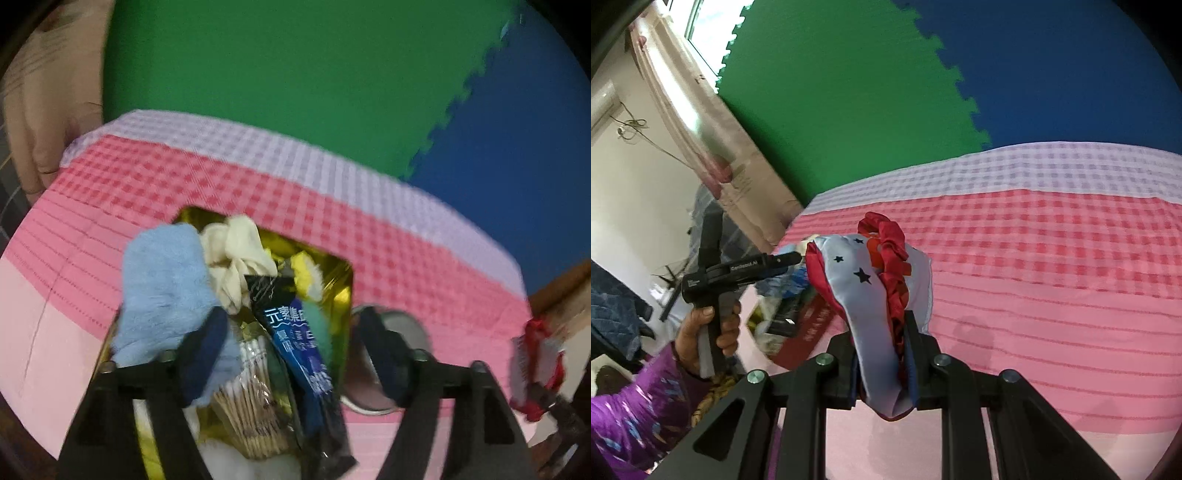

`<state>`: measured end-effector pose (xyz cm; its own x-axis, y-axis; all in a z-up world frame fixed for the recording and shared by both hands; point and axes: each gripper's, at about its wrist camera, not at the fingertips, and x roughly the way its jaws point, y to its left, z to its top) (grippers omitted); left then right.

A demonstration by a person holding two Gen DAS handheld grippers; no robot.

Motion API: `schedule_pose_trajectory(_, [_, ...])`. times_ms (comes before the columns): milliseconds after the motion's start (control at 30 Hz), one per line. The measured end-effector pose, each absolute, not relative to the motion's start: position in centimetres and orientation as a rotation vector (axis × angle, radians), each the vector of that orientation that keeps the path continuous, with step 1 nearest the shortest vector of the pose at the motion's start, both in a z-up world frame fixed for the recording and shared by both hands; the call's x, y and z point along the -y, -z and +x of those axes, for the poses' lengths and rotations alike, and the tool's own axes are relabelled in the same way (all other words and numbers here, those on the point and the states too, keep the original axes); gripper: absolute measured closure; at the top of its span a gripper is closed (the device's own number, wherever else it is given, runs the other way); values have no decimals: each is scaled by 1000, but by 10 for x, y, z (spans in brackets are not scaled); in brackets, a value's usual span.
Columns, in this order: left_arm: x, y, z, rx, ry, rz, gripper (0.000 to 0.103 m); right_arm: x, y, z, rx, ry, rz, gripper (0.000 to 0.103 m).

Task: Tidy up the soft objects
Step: 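Lower the snack packet into the tin box and open the left tool, then lower the red-white slipper into the tin box and open the right tool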

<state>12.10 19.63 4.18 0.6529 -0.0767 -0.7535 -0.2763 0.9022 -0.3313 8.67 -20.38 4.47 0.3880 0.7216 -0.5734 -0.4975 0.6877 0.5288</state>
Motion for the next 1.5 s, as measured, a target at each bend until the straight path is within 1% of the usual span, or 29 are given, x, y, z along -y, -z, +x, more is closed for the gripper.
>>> schedule_pose_trajectory(33, [-199,-51,107,-812,-123,-472,30,192,-48,85,-873,-806,290,84])
schedule_pose_trajectory(67, [-201,-57,96,-779,-129,-488,27,179,-52,83,-872,-831,286,84])
schedule_pose_trajectory(133, [-208,-70,66,-710,-186,-510,16,154,-61,77,-868,-886,279,84])
schedule_pose_trajectory(167, [-212,-74,45,-674,-246,-518,6,141,-64,74,-869,-919,283,84])
schedule_pose_trajectory(200, [-214,-76,28,-649,-296,-523,3,125,-66,72,-876,-957,288,84])
schedule_pose_trajectory(300, [-218,-74,-20,-616,-398,-503,3,77,-67,67,-901,-1040,279,84])
schedule_pose_trajectory(433, [-220,-54,-56,-701,-513,-444,3,18,-60,60,-934,-1115,240,84])
schedule_pose_trajectory(567, [-226,-38,-74,-716,-559,-429,3,-43,-47,52,-963,-1136,143,84])
schedule_pose_trajectory(700, [-240,-31,-81,-701,-559,-506,3,-89,-33,46,-962,-1094,20,84])
schedule_pose_trajectory(967, [-252,-22,-87,-717,-533,-568,3,-135,-8,33,-907,-970,-243,84])
schedule_pose_trajectory(1233, [-242,-24,-80,-747,-555,-478,2,-138,7,24,-850,-918,-425,84])
schedule_pose_trajectory(1333, [-238,-21,-75,-776,-558,-455,1,-131,6,20,-837,-913,-421,77])
schedule_pose_trajectory(1367, [-238,-21,-74,-781,-556,-453,1,-130,5,20,-835,-919,-410,70])
schedule_pose_trajectory(1400, [-237,-20,-74,-783,-557,-452,1,-128,3,19,-826,-917,-403,57])
schedule_pose_trajectory(1467, [-236,-19,-72,-788,-556,-447,1,-125,-1,18,-810,-896,-399,41])
schedule_pose_trajectory(1500, [-236,-19,-73,-785,-553,-445,1,-122,-4,17,-803,-890,-390,40])
